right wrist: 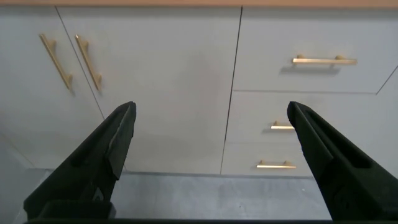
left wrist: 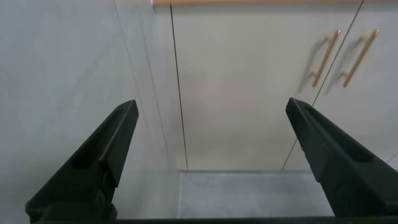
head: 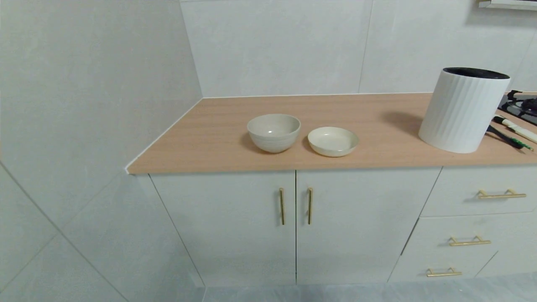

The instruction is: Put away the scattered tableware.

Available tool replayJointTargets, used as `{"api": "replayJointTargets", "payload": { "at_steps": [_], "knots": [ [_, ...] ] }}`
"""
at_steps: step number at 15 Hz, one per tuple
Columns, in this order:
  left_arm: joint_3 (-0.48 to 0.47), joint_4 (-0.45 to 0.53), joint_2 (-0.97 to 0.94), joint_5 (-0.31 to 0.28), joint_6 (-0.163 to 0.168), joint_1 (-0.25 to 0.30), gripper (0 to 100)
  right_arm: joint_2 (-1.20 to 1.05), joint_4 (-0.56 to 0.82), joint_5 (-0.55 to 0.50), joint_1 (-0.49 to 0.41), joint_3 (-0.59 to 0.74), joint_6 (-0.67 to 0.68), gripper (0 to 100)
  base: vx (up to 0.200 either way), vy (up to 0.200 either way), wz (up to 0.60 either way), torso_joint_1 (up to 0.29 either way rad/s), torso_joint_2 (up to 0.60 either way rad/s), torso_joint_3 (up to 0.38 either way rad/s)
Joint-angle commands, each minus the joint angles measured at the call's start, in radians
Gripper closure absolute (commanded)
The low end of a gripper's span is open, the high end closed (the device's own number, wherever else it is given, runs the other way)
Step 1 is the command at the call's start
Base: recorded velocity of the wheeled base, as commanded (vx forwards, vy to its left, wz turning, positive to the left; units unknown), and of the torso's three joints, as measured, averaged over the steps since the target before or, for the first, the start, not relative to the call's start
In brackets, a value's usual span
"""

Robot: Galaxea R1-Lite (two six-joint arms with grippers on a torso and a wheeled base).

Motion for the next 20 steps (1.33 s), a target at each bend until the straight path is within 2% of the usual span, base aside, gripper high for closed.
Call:
{"api": "replayJointTargets", "payload": {
  "at_steps": [1, 13, 20],
  "knots": [
    [0.0, 0.0, 0.0, 0.0, 0.0, 0.0, 0, 0.0, 0.0, 0.001, 0.0, 0.0, 0.0, 0, 0.0, 0.0, 0.0, -0.193, 0.49, 0.29],
    [0.0, 0.0, 0.0, 0.0, 0.0, 0.0, 0, 0.0, 0.0, 0.001, 0.0, 0.0, 0.0, 0, 0.0, 0.0, 0.0, -0.15, 0.46, 0.313],
    [0.0, 0.0, 0.0, 0.0, 0.0, 0.0, 0, 0.0, 0.0, 0.001, 0.0, 0.0, 0.0, 0, 0.0, 0.0, 0.0, -0.014, 0.07, 0.05]
  ]
}}
